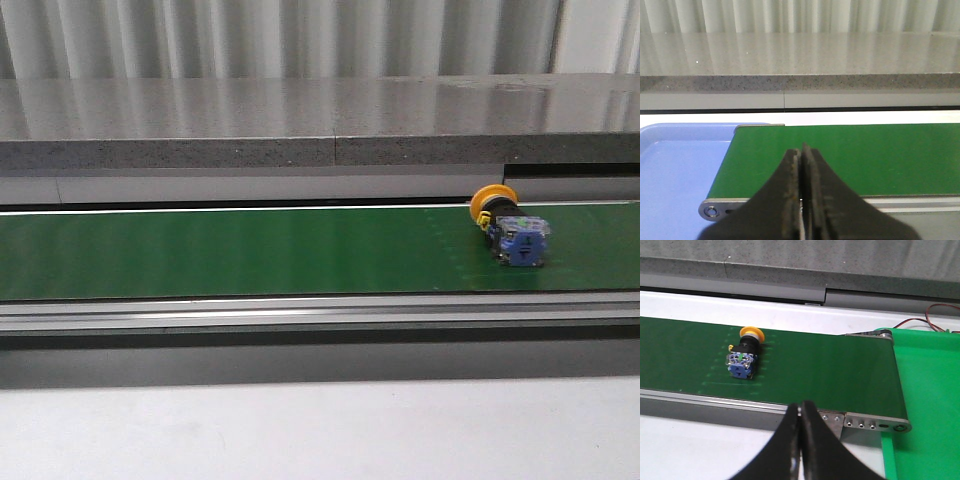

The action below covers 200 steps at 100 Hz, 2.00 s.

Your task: Move button from right to left

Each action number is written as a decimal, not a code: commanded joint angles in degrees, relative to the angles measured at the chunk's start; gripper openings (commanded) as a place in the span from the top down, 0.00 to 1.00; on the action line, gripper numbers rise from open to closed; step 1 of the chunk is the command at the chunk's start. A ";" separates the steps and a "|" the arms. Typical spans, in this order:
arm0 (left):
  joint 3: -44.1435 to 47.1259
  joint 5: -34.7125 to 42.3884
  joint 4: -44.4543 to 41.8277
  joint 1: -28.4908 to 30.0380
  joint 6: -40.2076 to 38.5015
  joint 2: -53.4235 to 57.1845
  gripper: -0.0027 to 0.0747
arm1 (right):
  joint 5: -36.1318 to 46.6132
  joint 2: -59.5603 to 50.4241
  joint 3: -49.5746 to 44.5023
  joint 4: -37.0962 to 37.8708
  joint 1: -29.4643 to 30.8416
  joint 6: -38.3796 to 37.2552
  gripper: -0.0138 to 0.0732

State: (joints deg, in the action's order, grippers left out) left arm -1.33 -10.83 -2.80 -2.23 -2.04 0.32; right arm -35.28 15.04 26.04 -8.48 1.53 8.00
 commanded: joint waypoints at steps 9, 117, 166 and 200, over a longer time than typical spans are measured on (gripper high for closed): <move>-7.26 -0.47 -0.18 0.09 -0.18 -4.04 0.99 | 4.57 0.36 1.18 0.17 -0.09 0.58 0.92; -30.55 -9.73 7.10 0.09 -0.18 -39.09 0.29 | 4.57 0.36 1.18 0.17 -0.09 0.58 0.92; -47.91 -33.50 8.57 -0.34 -0.18 -53.29 0.32 | 4.57 0.36 1.18 0.17 -0.09 0.58 0.92; -58.80 -42.98 8.76 -8.40 -7.35 -69.59 0.32 | 4.57 0.36 1.18 0.17 -0.09 0.58 0.92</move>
State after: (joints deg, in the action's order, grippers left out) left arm -56.80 -55.17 5.11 -8.32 -6.91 -67.07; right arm -35.03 14.99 25.91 -8.48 1.53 8.00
